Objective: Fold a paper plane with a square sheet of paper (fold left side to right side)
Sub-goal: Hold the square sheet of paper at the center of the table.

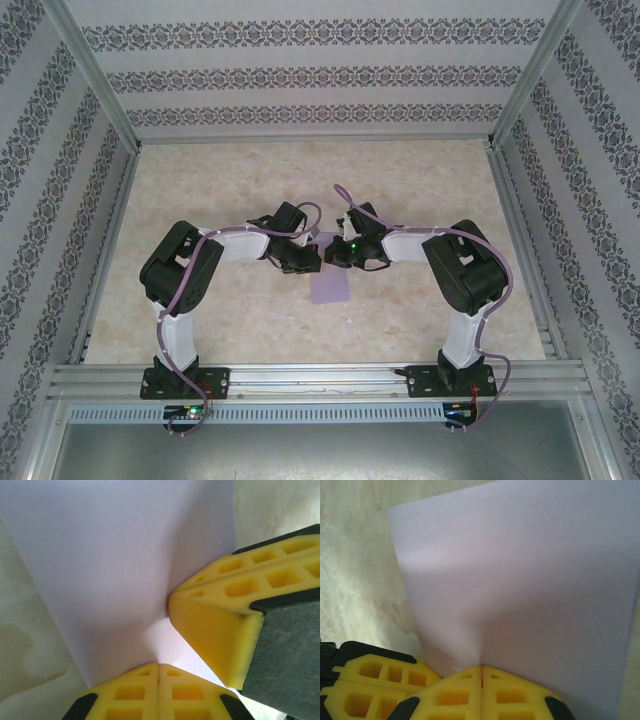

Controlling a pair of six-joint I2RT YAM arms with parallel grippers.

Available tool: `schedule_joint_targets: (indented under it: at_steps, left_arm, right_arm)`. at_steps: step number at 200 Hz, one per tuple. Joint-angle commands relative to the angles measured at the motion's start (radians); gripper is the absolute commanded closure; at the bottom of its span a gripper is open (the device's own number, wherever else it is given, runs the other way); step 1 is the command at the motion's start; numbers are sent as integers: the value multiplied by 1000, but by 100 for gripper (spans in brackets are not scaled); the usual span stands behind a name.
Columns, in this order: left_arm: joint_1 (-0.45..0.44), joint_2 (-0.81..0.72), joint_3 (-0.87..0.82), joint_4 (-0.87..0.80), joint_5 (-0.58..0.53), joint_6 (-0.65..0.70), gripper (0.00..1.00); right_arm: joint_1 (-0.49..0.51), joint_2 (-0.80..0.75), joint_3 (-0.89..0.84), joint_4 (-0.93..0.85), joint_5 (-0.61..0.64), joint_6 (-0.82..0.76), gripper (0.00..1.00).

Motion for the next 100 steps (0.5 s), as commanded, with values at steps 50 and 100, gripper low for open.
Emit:
schedule_joint_targets:
  at_steps: [50, 100]
  left_arm:
    - [-20, -13, -130, 57, -81, -84, 97]
    - [-22, -21, -110, 32, -90, -73, 97]
  right_arm:
    - [13, -153, 8, -84, 8, 7, 100]
    - [76, -228, -131, -61, 13, 70, 100]
